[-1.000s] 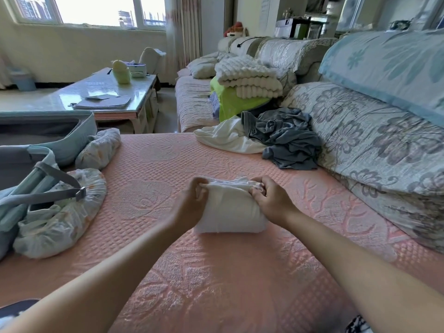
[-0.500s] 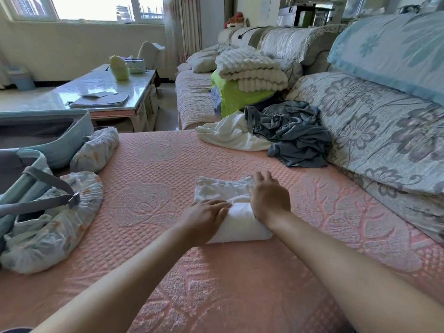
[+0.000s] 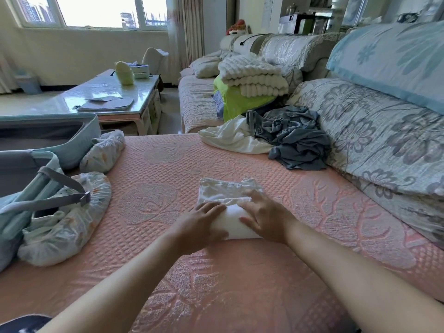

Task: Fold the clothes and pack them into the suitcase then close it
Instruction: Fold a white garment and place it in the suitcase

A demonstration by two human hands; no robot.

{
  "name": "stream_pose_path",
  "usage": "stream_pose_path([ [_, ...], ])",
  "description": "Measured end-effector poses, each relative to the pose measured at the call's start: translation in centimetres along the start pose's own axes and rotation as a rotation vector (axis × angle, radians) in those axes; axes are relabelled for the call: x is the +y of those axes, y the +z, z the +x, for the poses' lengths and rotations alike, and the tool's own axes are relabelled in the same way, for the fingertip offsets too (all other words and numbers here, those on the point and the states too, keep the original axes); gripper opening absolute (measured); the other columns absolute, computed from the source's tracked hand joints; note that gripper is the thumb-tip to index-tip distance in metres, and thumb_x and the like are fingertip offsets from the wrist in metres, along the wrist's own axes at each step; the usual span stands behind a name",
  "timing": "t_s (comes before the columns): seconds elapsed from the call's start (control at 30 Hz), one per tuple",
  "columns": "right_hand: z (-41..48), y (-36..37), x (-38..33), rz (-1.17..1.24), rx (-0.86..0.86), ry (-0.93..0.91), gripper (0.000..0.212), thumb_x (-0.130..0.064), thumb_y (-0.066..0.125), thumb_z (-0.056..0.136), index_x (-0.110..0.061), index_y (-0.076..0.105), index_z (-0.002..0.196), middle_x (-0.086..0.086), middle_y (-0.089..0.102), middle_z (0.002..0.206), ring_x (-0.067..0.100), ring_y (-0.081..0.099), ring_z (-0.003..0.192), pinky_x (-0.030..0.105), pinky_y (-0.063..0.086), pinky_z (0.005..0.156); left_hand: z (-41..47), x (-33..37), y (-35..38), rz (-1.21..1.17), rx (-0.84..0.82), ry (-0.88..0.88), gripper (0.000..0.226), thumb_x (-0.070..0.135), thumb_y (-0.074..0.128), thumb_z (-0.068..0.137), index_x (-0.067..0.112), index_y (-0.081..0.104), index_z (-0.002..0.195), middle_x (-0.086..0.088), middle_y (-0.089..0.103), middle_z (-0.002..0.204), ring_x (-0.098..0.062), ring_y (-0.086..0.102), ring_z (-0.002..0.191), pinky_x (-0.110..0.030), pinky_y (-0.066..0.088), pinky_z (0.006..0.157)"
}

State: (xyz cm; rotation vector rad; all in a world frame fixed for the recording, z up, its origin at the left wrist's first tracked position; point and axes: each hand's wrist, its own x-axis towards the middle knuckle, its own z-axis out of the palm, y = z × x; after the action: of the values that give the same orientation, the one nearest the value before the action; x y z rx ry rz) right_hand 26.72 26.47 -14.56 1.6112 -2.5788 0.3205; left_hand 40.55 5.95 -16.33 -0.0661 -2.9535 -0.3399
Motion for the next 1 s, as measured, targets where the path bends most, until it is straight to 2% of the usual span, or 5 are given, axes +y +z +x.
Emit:
stream_pose_path([
  [0.23,-1.3,0.7,1.3,0.093,-0.122,0.058,0.096,-0.065,0.073,0.073,-0.036,0.028,0.152,-0.007,0.039,0.149,0.018,0.038,0.136,0.038,0.040,0.106,-0.1,0.3,-0.9,-0.121,-0.068,-0.079,0.092,0.050,0.078,0.076,0.023,0.028,0.147,0.000,0.043,0.148,-0.024,0.053,0.123,-0.038,0.045,0.095],
  [0.43,-1.9,1.3,1.9,0.166,-0.064,0.030,0.077,-0.056,0.074,0.072,-0.034,0.034,0.134,-0.001,0.047,0.134,0.021,0.048,0.117,0.035,0.048,0.085,-0.7,0.0,-0.1,-0.017,0.017,0.056,0.078,0.048,0.074,0.081,0.020,0.035,0.142,0.000,0.033,0.151,-0.025,0.056,0.113,-0.038,0.050,0.085],
  [0.67,0.0,-2.7,1.6,0.579,-0.061,0.298,0.038,-0.034,0.070,0.063,-0.036,0.061,0.100,-0.007,0.068,0.095,0.015,0.066,0.086,0.030,0.052,0.068,1.0,0.9,-2.7,-0.368,0.241,-0.165,0.050,0.053,0.061,0.067,0.034,0.052,0.112,0.005,0.065,0.091,-0.018,0.061,0.075,-0.030,0.049,0.062],
  [0.83,0.9,-2.2,2.2,0.927,0.135,0.536,0.046,-0.046,0.077,0.075,-0.031,0.053,0.111,0.001,0.059,0.106,0.020,0.062,0.096,0.033,0.052,0.074,2.5,-0.1,-2.3,-0.592,0.308,-0.458,0.025,0.052,0.060,0.088,0.039,0.056,0.108,0.003,0.063,0.095,-0.016,0.058,0.082,-0.027,0.042,0.063],
  [1.0,4.2,-0.2,0.8,0.598,0.265,0.666,0.040,-0.049,0.066,0.090,-0.024,0.055,0.120,-0.006,0.055,0.103,0.020,0.057,0.099,0.030,0.046,0.079,5.0,-1.6,-0.9,-0.426,0.285,-0.618,0.032,0.048,0.053,0.096,0.031,0.061,0.123,-0.005,0.061,0.121,-0.026,0.056,0.108,-0.030,0.039,0.080],
])
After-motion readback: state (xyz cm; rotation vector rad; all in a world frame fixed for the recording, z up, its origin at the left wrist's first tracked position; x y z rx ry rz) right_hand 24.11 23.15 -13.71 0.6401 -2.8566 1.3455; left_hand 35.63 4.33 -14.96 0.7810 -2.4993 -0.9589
